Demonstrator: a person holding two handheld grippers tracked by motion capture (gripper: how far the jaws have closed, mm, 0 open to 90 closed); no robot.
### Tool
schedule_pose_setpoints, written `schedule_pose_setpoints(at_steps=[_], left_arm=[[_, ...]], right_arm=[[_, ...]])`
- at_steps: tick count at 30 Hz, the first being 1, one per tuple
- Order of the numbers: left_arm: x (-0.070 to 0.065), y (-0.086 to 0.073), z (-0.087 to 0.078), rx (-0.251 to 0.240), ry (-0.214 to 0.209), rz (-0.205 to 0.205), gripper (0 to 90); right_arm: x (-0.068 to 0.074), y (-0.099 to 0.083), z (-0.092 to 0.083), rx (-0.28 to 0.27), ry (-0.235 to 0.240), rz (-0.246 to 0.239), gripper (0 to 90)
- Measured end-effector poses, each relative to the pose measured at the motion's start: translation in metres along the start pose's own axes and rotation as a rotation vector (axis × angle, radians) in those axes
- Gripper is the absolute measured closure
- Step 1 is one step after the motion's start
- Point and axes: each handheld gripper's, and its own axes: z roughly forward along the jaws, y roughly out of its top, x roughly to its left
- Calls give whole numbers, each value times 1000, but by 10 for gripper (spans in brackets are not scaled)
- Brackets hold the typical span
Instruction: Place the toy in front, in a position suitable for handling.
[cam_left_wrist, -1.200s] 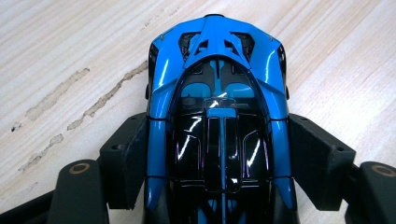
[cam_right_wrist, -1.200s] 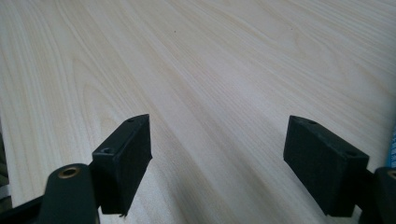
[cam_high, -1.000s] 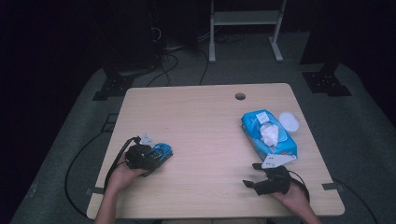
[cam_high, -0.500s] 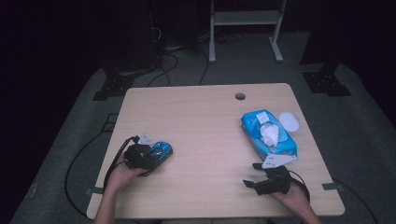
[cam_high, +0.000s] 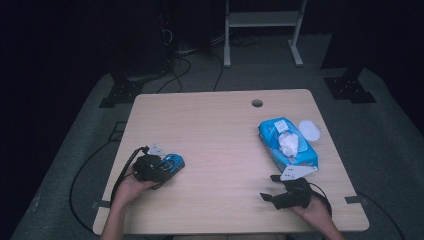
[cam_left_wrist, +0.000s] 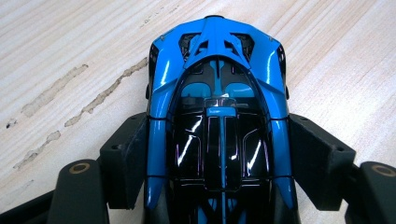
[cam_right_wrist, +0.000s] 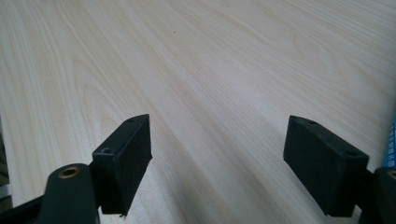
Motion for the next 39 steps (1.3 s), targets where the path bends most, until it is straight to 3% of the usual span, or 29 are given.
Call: schedule_pose_setpoints(at_steps=[14,39], left_arm=[[2,-6,0,21,-29,41,235],[-3,-2,-5,15,9,56,282]], right_arm=[[0,0,0,-1,0,0,226],[0,0,-1,-4,0,-2,226]])
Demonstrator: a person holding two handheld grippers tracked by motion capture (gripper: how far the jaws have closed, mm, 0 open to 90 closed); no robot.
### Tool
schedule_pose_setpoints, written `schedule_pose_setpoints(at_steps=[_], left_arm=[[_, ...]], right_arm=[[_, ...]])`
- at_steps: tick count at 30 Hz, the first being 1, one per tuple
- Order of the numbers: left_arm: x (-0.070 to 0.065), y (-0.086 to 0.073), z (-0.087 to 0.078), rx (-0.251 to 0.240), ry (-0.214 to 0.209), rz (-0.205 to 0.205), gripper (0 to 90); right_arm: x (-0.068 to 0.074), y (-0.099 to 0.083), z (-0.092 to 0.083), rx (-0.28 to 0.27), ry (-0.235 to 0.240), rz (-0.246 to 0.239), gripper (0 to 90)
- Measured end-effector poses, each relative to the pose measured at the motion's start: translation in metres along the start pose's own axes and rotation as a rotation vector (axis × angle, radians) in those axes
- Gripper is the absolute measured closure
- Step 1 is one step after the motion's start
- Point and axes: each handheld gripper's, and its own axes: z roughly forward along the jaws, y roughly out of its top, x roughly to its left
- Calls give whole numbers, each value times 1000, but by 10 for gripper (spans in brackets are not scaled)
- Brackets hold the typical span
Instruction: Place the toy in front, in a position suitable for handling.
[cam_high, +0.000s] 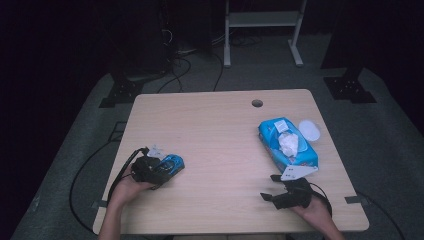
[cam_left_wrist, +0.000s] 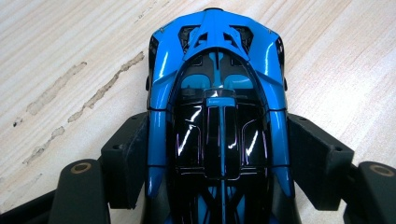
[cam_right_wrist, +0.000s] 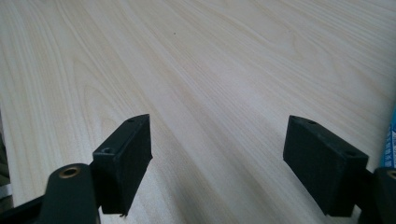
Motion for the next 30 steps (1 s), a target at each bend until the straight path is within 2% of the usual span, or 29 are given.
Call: schedule_pose_setpoints(at_steps=[14,18,24,30], left_arm=[[-6,10,-11,-61,-25,9,282],[-15,19,-12,-80,-33,32,282],[-32,34,-7,-76,-57,86,282],[-47,57,4,-84,-92,121,282]], right_arm=[[0,0,0,-2,-3,-3,226],[0,1,0,-3,-6,1,226],[1,3,-2,-20,-12,0,226],[-2,3,-3,-26,-13,13,226]])
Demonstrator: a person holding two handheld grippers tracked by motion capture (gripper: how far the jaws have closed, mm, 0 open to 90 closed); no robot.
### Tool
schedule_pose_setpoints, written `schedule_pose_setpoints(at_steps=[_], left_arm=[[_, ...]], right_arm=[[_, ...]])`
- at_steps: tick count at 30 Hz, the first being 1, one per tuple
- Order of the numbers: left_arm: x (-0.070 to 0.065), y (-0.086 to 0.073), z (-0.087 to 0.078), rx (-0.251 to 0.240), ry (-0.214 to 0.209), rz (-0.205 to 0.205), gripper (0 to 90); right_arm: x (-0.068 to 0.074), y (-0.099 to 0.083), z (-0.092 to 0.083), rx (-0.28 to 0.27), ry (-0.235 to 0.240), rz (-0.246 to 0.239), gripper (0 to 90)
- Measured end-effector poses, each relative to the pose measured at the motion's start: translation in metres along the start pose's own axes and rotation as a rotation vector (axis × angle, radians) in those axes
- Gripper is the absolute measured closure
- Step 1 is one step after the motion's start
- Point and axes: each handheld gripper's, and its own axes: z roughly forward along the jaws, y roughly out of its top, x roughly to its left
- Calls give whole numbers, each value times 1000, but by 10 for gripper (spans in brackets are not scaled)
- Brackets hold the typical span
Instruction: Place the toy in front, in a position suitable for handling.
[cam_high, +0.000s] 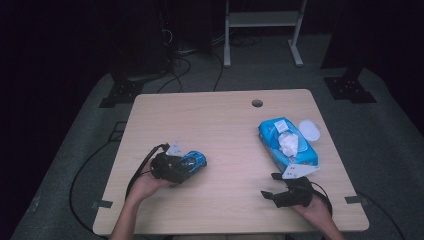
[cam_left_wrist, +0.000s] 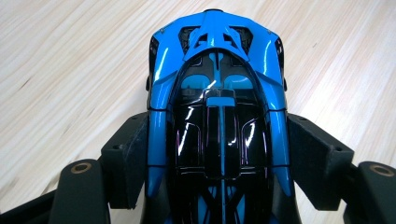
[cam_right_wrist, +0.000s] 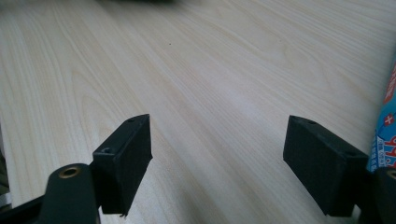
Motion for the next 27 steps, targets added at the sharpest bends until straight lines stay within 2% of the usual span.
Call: schedule_pose_setpoints(at_steps=[6,11,14,21,27], left_arm=[[-16,25,19,-20,-58,28,282],[-29,44,35,6,-78,69,282],[-34,52,42,12,-95,80,282],[-39,59,53,13,-118,88,282],[-42,60,59,19,-120,104,282]], right_arm=[[-1,1,-1,-8,-2,-3,226],[-3,0,-5,-17,-6,1,228],[-3,0,-8,-30,-13,1,228],[-8,-2,-13,-45,-27,19,228],[-8,-1,-12,-43,-31,20,229]])
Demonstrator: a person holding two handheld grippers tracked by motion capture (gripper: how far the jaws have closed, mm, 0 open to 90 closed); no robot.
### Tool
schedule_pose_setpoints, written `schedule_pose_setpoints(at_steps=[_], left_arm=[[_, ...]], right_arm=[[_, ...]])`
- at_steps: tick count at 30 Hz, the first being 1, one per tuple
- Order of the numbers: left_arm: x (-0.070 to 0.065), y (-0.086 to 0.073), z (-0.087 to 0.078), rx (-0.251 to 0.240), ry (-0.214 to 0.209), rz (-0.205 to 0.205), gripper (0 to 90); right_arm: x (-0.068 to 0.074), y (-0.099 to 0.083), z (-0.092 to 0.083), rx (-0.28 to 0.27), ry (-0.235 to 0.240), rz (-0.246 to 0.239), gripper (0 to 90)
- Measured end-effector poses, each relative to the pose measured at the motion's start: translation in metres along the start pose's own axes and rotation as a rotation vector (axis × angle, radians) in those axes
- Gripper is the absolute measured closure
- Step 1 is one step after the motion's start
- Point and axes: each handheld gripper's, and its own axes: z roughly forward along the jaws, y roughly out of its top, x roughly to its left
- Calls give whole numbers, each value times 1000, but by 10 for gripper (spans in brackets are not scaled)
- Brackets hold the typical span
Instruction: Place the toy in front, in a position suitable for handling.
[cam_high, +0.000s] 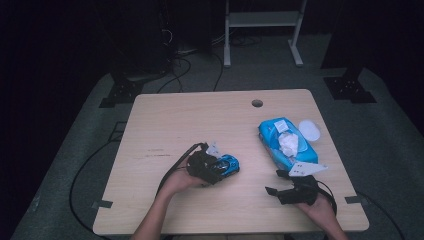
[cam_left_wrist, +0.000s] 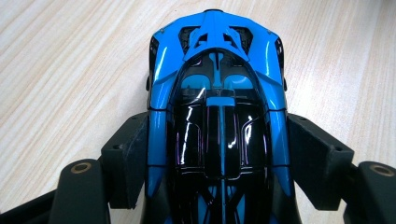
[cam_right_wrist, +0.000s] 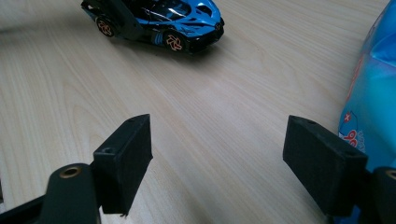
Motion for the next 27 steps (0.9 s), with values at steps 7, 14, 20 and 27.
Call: schedule_pose_setpoints(at_steps=[7,14,20,27], left_arm=[[-2,-2,8,25,1,19,282],[-3,-8,15,15,-18,0,281],[-4,-9,12,1,-5,-1,242],[-3,-13,-17,-85,17,1,153]], right_arm=[[1,0,0,-2,-2,0,229],[0,1,-1,-5,-4,-2,229],[2,3,-2,-11,0,-1,228],[-1,23,-17,-62,-43,-28,228]])
